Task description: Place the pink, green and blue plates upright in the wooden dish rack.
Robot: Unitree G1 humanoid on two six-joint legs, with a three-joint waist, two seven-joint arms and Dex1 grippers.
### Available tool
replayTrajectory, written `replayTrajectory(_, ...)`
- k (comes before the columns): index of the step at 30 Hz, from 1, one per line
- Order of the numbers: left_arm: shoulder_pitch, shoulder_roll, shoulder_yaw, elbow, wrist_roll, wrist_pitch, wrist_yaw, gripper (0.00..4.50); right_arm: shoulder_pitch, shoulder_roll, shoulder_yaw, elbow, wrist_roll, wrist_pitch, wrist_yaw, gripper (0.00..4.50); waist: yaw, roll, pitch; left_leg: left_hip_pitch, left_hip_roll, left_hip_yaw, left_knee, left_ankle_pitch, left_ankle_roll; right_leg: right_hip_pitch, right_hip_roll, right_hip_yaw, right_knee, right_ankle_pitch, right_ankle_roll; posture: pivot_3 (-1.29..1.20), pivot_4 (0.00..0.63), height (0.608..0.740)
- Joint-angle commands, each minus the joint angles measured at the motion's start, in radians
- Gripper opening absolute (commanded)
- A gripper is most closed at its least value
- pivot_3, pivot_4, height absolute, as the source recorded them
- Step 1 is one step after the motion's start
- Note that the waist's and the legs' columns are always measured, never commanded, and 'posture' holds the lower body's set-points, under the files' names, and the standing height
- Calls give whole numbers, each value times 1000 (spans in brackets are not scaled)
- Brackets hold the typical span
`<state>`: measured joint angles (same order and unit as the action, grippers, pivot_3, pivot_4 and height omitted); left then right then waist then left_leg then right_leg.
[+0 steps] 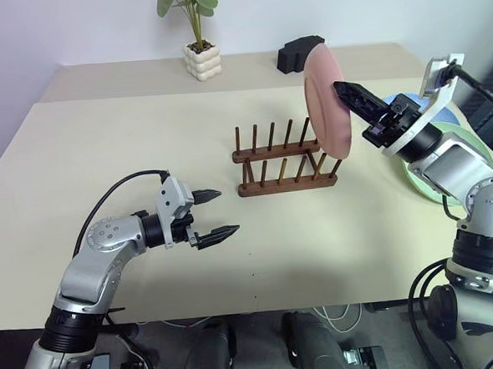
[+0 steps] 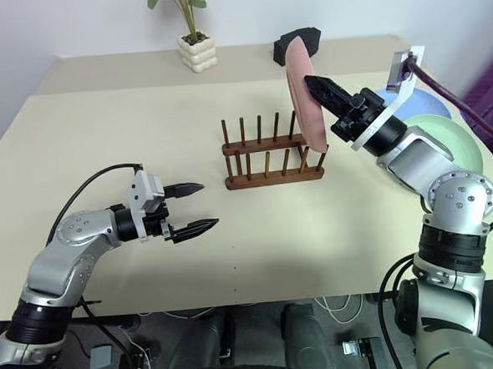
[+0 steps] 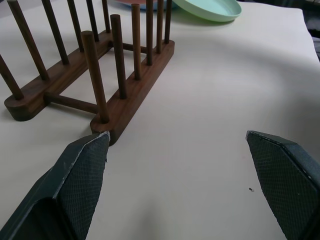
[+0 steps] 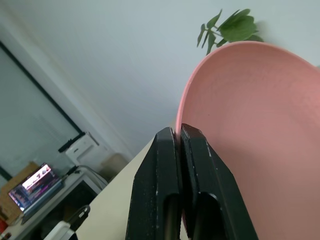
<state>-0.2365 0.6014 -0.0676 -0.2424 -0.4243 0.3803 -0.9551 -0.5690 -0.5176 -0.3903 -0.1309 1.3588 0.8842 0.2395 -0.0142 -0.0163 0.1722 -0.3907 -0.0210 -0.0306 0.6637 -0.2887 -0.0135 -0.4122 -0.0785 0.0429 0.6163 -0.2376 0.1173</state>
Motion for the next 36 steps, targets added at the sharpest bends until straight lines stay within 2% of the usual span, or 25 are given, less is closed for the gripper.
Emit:
replayTrajectory(1,-4,-7,1,-18,1,-20,-1,4478,-9,11,-25,20,19,-5,-38,0,0,0,0,0,0,0,0,0,0,0,0,0,0,0,0,0,150,740)
replayTrajectory(10,-4,-12,3,-8,9,-24,-1,4478,-12,46,-67,77,120,-11,-149,0,0,0,0,0,0,0,0,0,0,0,0,0,0,0,0,0,150,740)
replayTrajectory(17,-7,-16,4,0,16,-28,0,4478,-2,62,-76,92,150,-21,-182,0,-1,2,1,-1,0,0,0,0,0,-1,0,0,0,0,0,0,150,740)
replayTrajectory(20,-4,-17,6,-2,20,-29,0,4500,5,64,-77,91,148,-22,-179,843,-1,2,1,-1,0,0,0,0,1,-1,0,0,0,0,0,0,150,740)
replayTrajectory(24,-3,-18,6,-3,21,-29,-1,4500,5,63,-78,94,129,-36,-179,2686,-1,2,1,-1,0,0,0,0,1,-1,0,0,0,0,0,0,150,740)
replayTrajectory(25,-2,-18,6,-3,21,-29,-1,4500,4,58,-76,93,112,-44,-174,3299,-1,2,1,-1,0,0,0,0,1,-1,0,0,0,0,0,0,150,740)
replayTrajectory(33,-3,-21,6,-2,19,-31,1,4500,-45,-89,-99,103,-87,-141,-11,3366,0,4,2,-1,0,1,0,0,1,-1,0,0,-1,0,0,0,150,740)
replayTrajectory(36,-5,-25,12,-1,20,-36,9,4500,-35,-179,-131,134,-183,-194,54,3366,0,4,2,-1,0,1,0,0,1,-1,0,0,-1,0,1,0,150,740)
